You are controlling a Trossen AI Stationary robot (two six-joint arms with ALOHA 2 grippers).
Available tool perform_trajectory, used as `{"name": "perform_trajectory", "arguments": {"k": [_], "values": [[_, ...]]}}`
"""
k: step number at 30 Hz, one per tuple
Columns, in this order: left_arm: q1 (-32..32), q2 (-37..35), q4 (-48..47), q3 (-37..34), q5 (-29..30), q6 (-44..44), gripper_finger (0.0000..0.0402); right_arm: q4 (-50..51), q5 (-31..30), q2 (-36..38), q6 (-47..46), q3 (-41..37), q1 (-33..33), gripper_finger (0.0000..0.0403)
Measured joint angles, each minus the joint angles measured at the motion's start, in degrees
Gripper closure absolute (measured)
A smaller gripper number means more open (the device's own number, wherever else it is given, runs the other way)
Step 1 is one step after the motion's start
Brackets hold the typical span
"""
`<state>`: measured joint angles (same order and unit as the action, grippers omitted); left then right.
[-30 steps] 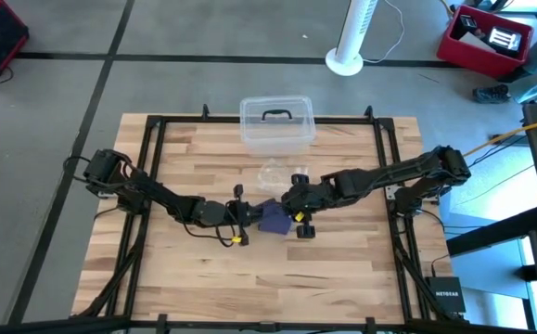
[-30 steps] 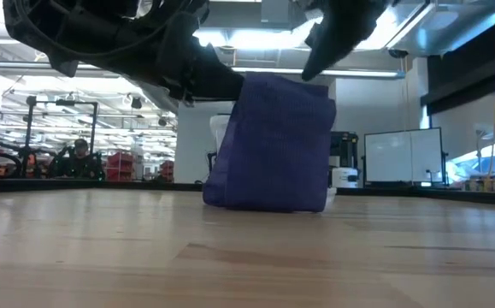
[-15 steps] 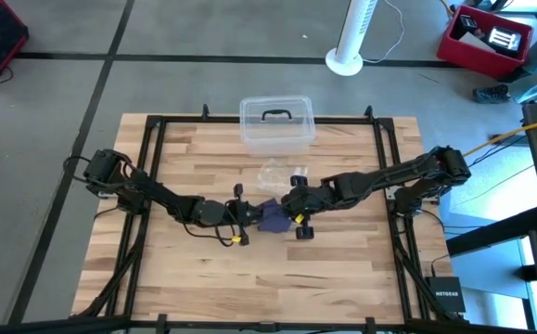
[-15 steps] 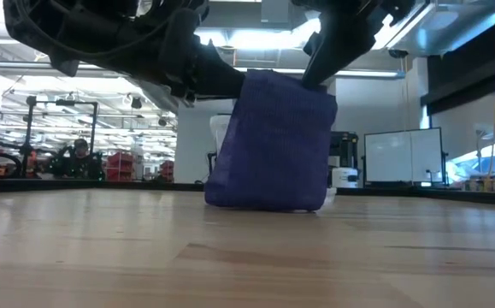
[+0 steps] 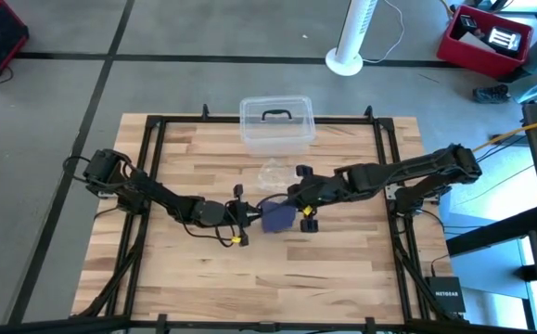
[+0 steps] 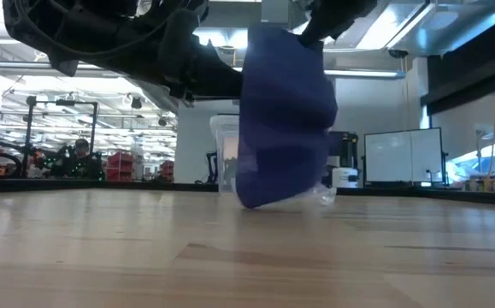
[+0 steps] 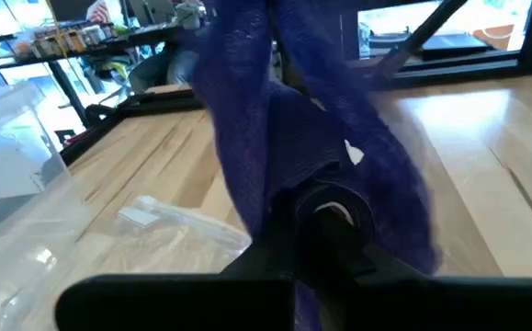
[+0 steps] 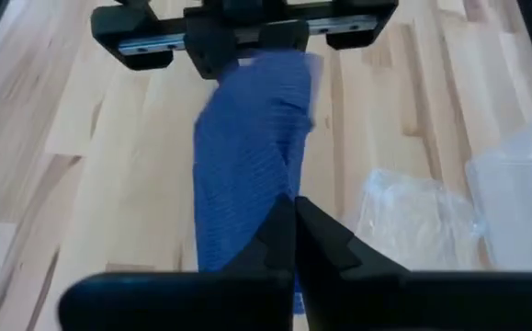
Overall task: Roll bandage
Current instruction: Roll the violet bandage
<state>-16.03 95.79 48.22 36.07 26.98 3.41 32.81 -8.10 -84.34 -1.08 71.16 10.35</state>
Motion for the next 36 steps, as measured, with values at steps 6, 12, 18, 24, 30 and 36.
{"name": "perform_trajectory", "arguments": {"k": [6,12,18,24,30,36], "values": [[0.0,0.0,-0.4,0.0,0.0,0.0,0.0397,0.4,-5.1,0.1,-0.1,0.0,0.0,0.04],[-0.4,0.0,-3.8,0.0,-0.5,-0.1,0.0394,2.2,-17.5,3.3,1.5,2.7,-2.0,0.04],[-1.0,0.0,-5.2,0.0,-2.9,0.0,0.0398,1.7,-17.1,6.4,1.5,3.3,-8.1,0.0401],[-1.7,0.0,-5.8,0.0,-4.3,0.1,0.0394,3.8,-14.8,6.0,1.3,2.7,-13.9,0.0392],[-2.9,0.0,-5.1,0.0,-5.6,-1.2,0.0398,4.4,-13.6,4.5,-3.3,-2.0,-17.0,0.0345],[-3.2,-0.7,-6.2,0.4,-5.7,-4.7,0.0392,7.5,-11.4,4.7,-4.7,-3.7,-16.7,0.0244]]}}
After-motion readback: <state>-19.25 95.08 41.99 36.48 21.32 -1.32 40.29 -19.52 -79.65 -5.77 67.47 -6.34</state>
